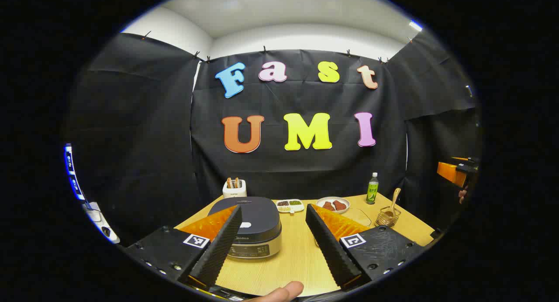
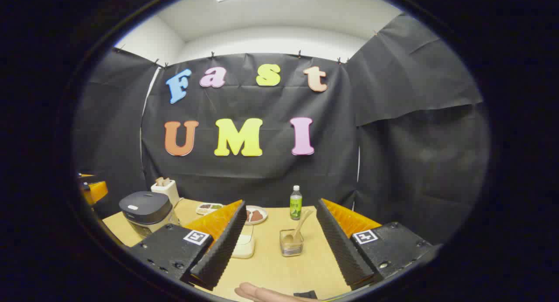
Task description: Close the left gripper, press the button to open the rice cooker; take a wooden spoon from the chopstick holder with the right hand, scoop a spoonful of rice and pour it into the rice cooker, then put the wooden spoon back into the chopstick holder.
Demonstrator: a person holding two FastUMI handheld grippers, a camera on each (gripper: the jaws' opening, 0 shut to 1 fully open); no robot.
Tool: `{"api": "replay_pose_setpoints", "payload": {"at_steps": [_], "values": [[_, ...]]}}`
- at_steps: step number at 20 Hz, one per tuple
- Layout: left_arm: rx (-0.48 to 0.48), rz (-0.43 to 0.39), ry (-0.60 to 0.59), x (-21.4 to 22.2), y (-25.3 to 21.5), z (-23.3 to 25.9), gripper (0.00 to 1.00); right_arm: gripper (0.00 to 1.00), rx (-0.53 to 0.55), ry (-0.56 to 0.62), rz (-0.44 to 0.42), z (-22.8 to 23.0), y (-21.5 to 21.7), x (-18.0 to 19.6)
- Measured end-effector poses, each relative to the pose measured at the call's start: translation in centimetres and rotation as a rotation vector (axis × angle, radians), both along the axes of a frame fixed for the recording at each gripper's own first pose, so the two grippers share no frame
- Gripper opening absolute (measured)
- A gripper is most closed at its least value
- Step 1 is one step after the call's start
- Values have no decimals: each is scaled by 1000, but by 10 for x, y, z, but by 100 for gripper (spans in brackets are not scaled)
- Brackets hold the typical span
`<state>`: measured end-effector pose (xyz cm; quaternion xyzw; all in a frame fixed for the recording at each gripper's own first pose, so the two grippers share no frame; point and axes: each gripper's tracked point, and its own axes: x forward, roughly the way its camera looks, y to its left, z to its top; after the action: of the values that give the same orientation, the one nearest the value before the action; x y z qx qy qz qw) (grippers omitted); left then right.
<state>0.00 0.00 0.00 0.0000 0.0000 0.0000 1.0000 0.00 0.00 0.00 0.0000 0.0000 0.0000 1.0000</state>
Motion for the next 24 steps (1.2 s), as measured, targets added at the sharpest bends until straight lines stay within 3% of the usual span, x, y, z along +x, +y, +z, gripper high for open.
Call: {"api": "replay_pose_setpoints", "payload": {"at_steps": [15,17,19,22,23,24], "values": [[-6,77,-6,20,26,3,94,100,21,-6,41,-9,-16,-16],[-10,54,-13,31,25,3,89,100,26,-9,45,-11,-20,-19],[-26,27,17,38,24,-8,54,100,30,-11,39,-13,-26,-20],[-6,45,49,49,35,-17,51,100,40,-13,40,-18,-29,-22],[-1,17,55,56,29,-20,51,100,39,-11,42,-19,-30,-22],[-19,2,62,57,26,-21,35,100,36,-11,43,-20,-30,-22]]}}
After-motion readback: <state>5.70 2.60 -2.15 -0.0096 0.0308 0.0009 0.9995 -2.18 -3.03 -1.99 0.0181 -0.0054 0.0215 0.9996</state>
